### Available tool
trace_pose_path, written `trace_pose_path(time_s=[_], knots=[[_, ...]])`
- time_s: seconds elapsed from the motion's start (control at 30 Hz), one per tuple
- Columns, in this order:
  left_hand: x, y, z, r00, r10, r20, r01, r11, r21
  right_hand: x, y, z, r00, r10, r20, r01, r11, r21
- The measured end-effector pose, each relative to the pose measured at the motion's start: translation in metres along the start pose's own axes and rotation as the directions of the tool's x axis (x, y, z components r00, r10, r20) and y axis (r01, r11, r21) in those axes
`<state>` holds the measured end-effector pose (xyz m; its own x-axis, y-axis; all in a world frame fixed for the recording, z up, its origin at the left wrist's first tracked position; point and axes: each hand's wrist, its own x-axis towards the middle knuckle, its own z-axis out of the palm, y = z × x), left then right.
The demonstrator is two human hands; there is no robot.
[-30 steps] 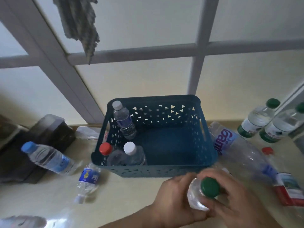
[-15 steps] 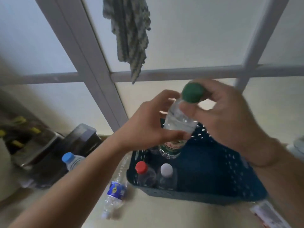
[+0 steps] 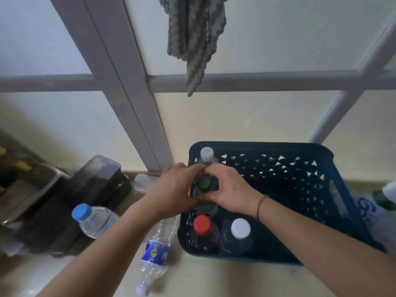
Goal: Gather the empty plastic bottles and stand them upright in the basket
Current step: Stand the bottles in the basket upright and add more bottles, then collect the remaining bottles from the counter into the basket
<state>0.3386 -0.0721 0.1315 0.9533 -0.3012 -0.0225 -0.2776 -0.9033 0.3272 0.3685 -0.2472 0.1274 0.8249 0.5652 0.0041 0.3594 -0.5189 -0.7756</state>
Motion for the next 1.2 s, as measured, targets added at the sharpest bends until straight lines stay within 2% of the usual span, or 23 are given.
trace_pose_path(time_s=[0.13, 0.23, 0.3, 0.4, 0.47, 0.57, 0.73, 0.87, 0.97, 1.1, 1.17, 1.2], knots=[[-0.002, 0.004, -0.004, 0.997, -0.009, 0.071, 0.008, 1.0, 0.011, -0.001, 0.003, 0.003, 0.999, -0.022, 0.041, 0.025, 0.998, -0.063], [-0.004, 0.016, -0.014, 0.991, -0.029, 0.128, 0.031, 0.999, -0.011, -0.008, 0.006, -0.002, 0.997, 0.014, 0.082, -0.012, 1.0, -0.021], [-0.006, 0.027, -0.021, 0.995, -0.004, 0.101, 0.01, 0.998, -0.062, -0.019, 0.007, -0.011, 0.998, 0.053, 0.031, -0.053, 0.999, -0.001], [-0.001, 0.056, -0.02, 0.985, 0.165, -0.043, -0.17, 0.975, -0.146, -0.05, 0.006, -0.035, 0.987, 0.091, -0.134, -0.089, 0.996, 0.023], [0.003, 0.088, -0.016, 0.934, 0.319, -0.161, -0.344, 0.924, -0.167, -0.082, 0.005, -0.052, 0.966, 0.11, -0.232, -0.1, 0.993, 0.056], [0.002, 0.153, -0.01, 0.847, 0.455, -0.274, -0.515, 0.829, -0.216, -0.14, 0.008, -0.078, 0.912, 0.117, -0.393, -0.082, 0.991, 0.105], [-0.002, 0.244, 0.035, 0.72, 0.614, -0.323, -0.692, 0.67, -0.268, -0.244, 0.033, -0.102, 0.772, 0.18, -0.609, -0.138, 0.984, 0.117], [0.001, 0.294, 0.083, 0.649, 0.731, -0.211, -0.755, 0.587, -0.293, -0.317, 0.068, -0.111, 0.677, 0.328, -0.659, -0.253, 0.944, 0.211], [0.008, 0.317, 0.135, 0.608, 0.791, -0.063, -0.778, 0.579, -0.244, -0.363, 0.105, -0.108, 0.582, 0.451, -0.677, -0.368, 0.888, 0.276], [0.022, 0.325, 0.202, 0.591, 0.785, 0.185, -0.789, 0.611, -0.07, -0.414, 0.166, -0.097, 0.373, 0.614, -0.695, -0.627, 0.719, 0.299], [0.027, 0.327, 0.225, 0.61, 0.734, 0.298, -0.778, 0.627, 0.049, -0.432, 0.194, -0.094, 0.271, 0.643, -0.716, -0.74, 0.615, 0.272], [0.03, 0.327, 0.235, 0.623, 0.711, 0.326, -0.77, 0.631, 0.094, -0.438, 0.205, -0.094, 0.247, 0.644, -0.724, -0.779, 0.576, 0.247]])
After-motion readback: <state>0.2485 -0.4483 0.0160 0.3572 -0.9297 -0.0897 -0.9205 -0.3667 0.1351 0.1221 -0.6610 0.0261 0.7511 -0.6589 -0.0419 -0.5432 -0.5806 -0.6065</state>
